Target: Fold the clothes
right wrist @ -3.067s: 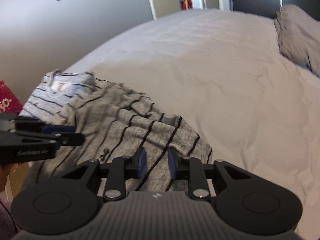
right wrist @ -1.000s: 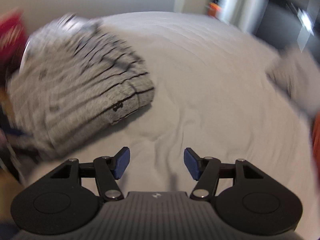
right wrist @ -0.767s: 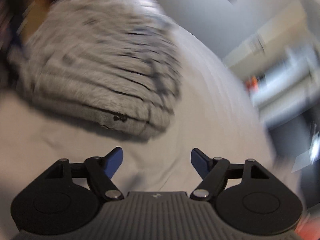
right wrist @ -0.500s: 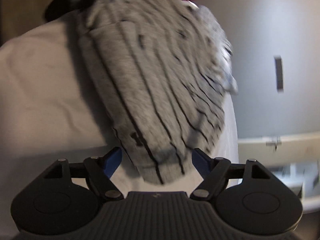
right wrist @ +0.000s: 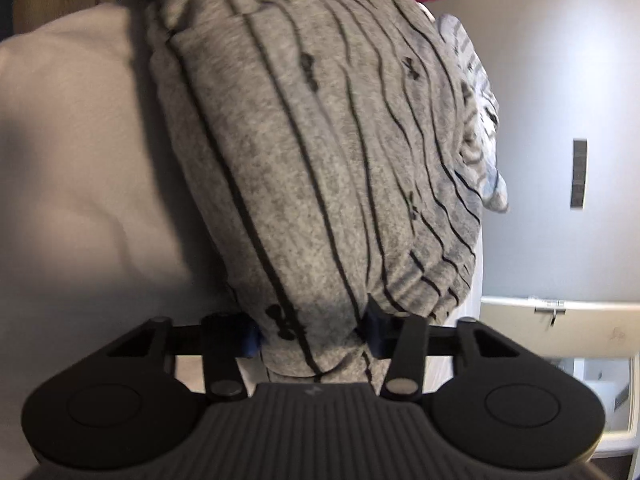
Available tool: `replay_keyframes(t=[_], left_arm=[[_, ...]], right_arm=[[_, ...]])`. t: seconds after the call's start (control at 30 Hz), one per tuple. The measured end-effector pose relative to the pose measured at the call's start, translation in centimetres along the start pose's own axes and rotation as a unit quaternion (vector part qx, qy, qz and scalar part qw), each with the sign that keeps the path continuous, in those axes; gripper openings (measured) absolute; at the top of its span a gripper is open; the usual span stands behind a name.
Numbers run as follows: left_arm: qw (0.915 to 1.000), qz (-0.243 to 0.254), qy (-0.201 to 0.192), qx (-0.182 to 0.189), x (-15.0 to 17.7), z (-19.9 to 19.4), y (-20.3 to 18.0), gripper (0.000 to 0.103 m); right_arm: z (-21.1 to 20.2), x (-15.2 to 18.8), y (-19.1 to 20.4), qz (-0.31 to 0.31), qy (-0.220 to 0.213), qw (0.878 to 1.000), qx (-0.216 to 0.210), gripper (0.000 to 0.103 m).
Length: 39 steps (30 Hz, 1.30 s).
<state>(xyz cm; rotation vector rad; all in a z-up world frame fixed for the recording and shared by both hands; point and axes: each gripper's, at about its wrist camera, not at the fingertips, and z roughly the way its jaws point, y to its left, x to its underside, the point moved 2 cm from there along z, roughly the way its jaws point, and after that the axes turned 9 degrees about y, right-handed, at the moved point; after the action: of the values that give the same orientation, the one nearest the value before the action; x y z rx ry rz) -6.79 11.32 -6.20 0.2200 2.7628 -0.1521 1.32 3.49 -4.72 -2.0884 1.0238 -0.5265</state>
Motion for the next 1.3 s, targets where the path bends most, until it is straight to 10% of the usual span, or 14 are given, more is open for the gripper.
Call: replay_keyframes(t=[0.43,0.67,0.93,1.17,1.3], left_arm=[[0.9927,-0.106,-0.050,0.030,0.5,-1.7,3.4,0.004],[0.9881,-0.140,-0.050,0.038,0.4,-1.2,4.1,0.049],[0.9701,-0.224,-0.034,0.087,0.3,0.8,6.4,0.050],[0.9484,-0.293,-0.045,0.111,0.4,2.5,8.8,0.051],[0.9457,-0.302,-0.035,0.114,-0.1,4.2,9.0,0.051]], right_arm=[[-6.8,-1.9,-2.5,0.061,0.112,0.988,-0.092,0.038],[-9.0,-3.5,-0.8,0.115,0.143,0.977,-0.112,0.039],[-10.4,-3.2,-0.3,0.180,0.138,0.961,-0.155,0.056],[-13.3,-0.1,-4.0,0.360,0.102,0.907,-0.194,0.065],[-14.4,4.5,-3.6,0.485,0.097,0.848,-0.192,0.066]])
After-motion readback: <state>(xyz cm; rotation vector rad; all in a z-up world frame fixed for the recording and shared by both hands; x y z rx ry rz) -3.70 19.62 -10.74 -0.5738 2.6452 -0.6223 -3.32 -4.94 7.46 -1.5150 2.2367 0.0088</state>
